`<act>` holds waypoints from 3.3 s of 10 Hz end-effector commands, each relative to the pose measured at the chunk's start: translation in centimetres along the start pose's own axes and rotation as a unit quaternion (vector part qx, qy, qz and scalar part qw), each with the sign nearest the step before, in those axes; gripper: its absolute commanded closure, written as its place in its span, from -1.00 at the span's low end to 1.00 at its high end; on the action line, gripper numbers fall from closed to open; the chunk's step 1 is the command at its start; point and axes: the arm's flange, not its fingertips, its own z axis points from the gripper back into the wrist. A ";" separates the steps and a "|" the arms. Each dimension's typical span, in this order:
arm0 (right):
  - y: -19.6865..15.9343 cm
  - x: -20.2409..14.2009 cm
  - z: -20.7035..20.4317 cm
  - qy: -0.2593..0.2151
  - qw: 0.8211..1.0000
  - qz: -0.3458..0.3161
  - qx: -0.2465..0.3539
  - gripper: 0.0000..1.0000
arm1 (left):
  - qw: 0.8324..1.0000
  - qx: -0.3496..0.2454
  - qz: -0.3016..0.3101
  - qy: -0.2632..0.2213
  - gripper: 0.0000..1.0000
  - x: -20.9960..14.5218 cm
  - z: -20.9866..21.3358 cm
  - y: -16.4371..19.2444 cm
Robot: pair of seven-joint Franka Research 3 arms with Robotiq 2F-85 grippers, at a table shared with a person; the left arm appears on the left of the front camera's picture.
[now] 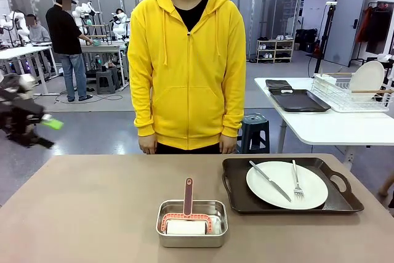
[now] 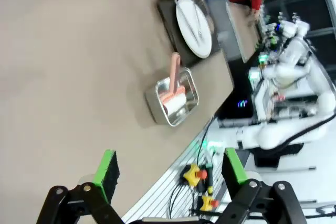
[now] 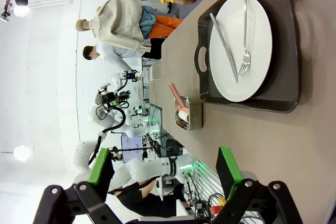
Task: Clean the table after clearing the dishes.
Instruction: When the right (or left) Handle tray is removed, use the right hand (or left hand) to clean the right (or left) side of the table with the Lint Roller.
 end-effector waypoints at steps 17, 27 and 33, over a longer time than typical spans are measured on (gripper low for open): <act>0.3 -0.2 0.0 0.001 1.000 0.003 0.002 -1.00 | 0.974 0.139 0.160 -0.084 -1.00 -9.6 11.0 11.2; 0.3 -0.2 0.0 0.001 1.000 0.003 0.002 -1.00 | 0.974 0.139 0.160 -0.084 -1.00 -9.6 11.0 11.2; 0.3 -0.2 0.0 0.001 1.000 0.003 0.002 -1.00 | 0.974 0.139 0.160 -0.084 -1.00 -9.6 11.0 11.2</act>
